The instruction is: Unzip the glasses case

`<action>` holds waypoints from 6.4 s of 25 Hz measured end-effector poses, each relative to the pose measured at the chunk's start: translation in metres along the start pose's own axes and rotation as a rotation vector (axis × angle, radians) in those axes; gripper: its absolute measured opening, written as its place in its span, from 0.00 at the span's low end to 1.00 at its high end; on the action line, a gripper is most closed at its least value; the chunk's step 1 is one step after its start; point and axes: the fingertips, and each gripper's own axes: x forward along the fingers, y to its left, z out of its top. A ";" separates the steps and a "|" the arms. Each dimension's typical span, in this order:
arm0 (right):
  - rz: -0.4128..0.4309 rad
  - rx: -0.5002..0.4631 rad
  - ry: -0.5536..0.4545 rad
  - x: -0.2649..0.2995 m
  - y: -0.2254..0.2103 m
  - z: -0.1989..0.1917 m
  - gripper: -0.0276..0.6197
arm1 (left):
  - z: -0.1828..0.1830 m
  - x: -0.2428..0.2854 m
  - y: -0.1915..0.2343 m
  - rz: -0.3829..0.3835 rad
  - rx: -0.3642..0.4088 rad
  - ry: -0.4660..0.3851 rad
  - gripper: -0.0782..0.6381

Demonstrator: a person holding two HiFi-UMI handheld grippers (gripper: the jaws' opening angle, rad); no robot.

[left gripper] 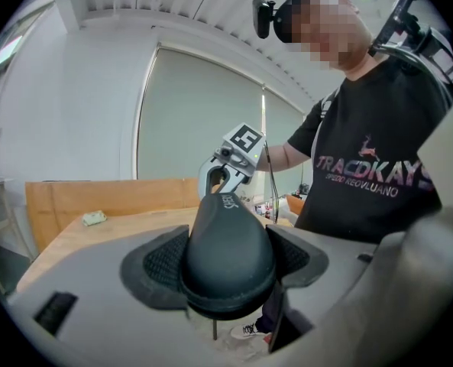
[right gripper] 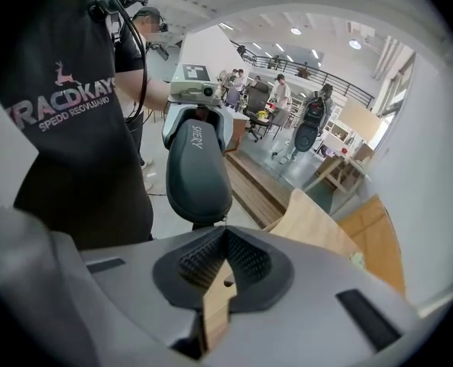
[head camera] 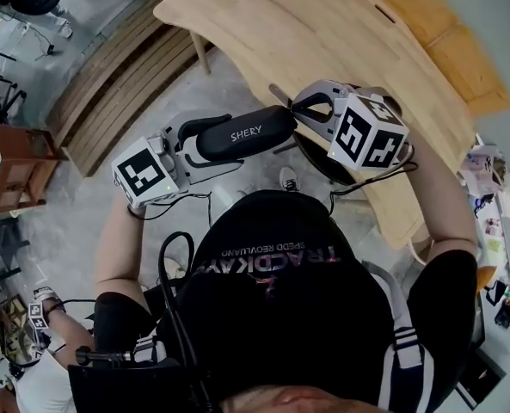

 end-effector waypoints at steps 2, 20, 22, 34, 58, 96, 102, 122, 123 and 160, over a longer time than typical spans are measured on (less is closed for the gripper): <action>0.014 -0.023 0.011 -0.001 0.002 0.000 0.07 | 0.002 0.004 -0.005 -0.027 0.003 0.014 0.56; 0.206 0.195 -0.155 -0.034 0.027 -0.004 0.52 | 0.001 0.012 -0.001 -0.050 -0.033 -0.029 0.56; 0.227 0.193 -0.193 -0.033 0.032 0.008 0.56 | 0.002 0.016 -0.002 -0.062 -0.029 -0.020 0.56; 0.267 0.075 -0.120 0.008 0.054 0.018 0.56 | 0.003 0.048 -0.008 -0.158 -0.001 0.020 0.56; 0.192 0.225 -0.142 0.017 -0.006 -0.116 0.54 | -0.057 0.083 0.060 -0.011 -0.211 0.133 0.42; 0.185 0.300 -0.015 0.254 -0.251 -0.299 0.55 | -0.129 0.137 0.053 0.350 -0.620 0.218 0.15; 0.093 0.290 -0.067 0.220 -0.255 -0.276 0.57 | -0.128 0.129 0.047 0.332 -0.584 0.195 0.15; -0.305 0.754 -0.321 0.032 -0.036 -0.106 0.07 | -0.119 0.058 -0.019 0.222 -0.392 0.128 0.14; -0.311 0.764 -0.326 0.031 -0.018 -0.097 0.07 | -0.120 0.055 -0.025 0.216 -0.389 0.129 0.14; -0.303 0.943 -0.437 0.041 0.239 0.018 0.07 | -0.129 0.044 -0.161 0.106 -0.456 0.142 0.13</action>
